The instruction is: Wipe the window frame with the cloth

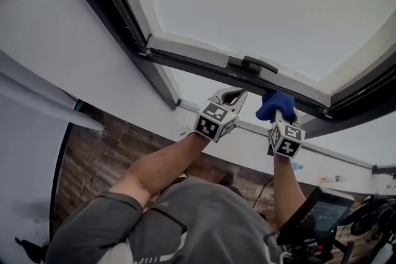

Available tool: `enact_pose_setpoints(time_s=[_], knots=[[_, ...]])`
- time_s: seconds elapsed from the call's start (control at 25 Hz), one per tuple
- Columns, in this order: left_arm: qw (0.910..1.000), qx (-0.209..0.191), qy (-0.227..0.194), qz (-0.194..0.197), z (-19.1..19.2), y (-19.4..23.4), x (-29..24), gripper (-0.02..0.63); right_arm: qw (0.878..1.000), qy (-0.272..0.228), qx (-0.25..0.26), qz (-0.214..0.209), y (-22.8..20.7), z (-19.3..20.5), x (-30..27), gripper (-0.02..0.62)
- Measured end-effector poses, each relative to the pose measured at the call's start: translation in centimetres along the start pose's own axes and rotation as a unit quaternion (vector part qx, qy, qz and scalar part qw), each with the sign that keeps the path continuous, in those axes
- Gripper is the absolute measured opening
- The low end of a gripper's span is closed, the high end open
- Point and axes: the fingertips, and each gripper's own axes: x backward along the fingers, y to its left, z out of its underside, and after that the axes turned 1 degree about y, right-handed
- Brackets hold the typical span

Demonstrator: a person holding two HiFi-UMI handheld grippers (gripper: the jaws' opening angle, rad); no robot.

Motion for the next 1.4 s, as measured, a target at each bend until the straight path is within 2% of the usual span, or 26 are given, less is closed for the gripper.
enact_pose_setpoints(time_s=[0.16,0.44,0.56,0.8,1.16,1.4], knots=[[0.9991,0.018,-0.005,-0.037,0.7,5.1,3.7,0.009,0.999,0.005,0.02,-0.036,6.1,-1.0,-2.2,0.118],[0.9953,0.039,-0.016,-0.087,1.4,12.4,10.0,0.008,0.997,0.011,0.022,-0.071,14.4,-1.9,-4.7,0.118],[0.9919,0.053,-0.028,-0.112,1.5,15.3,12.4,0.009,0.996,0.012,0.027,-0.086,17.8,-2.4,-5.8,0.118],[0.9837,0.067,-0.038,-0.163,2.5,20.7,17.4,0.008,0.988,0.007,0.055,-0.144,26.1,-3.6,-7.9,0.118],[0.9739,0.068,-0.047,-0.212,3.0,27.7,24.1,0.009,0.974,0.001,0.084,-0.212,37.9,-4.8,-10.7,0.118],[0.9754,0.04,-0.049,-0.211,2.5,29.9,26.7,0.009,0.963,-0.002,0.109,-0.246,44.7,-5.4,-12.4,0.118]])
